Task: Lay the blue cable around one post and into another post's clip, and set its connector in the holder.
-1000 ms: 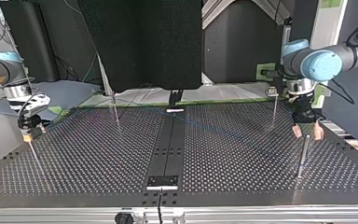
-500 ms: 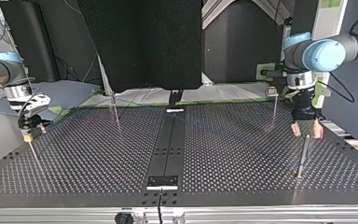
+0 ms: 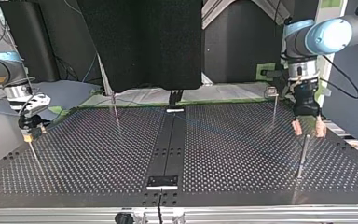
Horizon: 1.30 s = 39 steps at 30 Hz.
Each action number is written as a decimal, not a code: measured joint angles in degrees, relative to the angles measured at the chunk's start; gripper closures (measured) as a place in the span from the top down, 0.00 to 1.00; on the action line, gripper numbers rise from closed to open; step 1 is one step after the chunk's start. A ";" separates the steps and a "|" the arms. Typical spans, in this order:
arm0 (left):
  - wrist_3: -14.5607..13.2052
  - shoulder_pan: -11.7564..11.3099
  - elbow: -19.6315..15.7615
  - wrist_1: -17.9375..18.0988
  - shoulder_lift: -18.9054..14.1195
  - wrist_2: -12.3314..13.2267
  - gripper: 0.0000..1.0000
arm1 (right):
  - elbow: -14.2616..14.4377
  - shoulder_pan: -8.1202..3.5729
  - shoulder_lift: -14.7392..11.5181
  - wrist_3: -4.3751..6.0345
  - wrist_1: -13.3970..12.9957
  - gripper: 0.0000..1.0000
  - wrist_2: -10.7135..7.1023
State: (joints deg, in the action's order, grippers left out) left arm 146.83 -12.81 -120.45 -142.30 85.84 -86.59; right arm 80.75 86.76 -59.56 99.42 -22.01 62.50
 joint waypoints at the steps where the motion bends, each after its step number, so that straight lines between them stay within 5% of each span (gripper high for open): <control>1: -0.55 -0.09 -0.11 -0.32 -0.15 -0.09 1.00 | 0.00 0.01 0.00 0.00 0.00 0.99 0.00; 15: -8.22 -0.52 0.94 -7.65 -1.44 -4.83 1.00 | -0.01 0.19 -0.01 0.00 0.13 0.99 0.05; 28: -15.85 -0.62 7.79 -15.27 -7.35 -12.05 1.00 | 0.00 0.08 0.01 0.00 0.00 0.99 0.24; 39: -22.24 0.09 14.19 -21.70 -8.52 -8.06 1.00 | 0.00 -0.08 0.00 0.00 -0.20 0.99 0.26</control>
State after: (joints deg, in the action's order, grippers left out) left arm 124.58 -12.71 -106.26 -164.00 77.33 -94.65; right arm 80.74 86.68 -59.56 99.42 -22.20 62.76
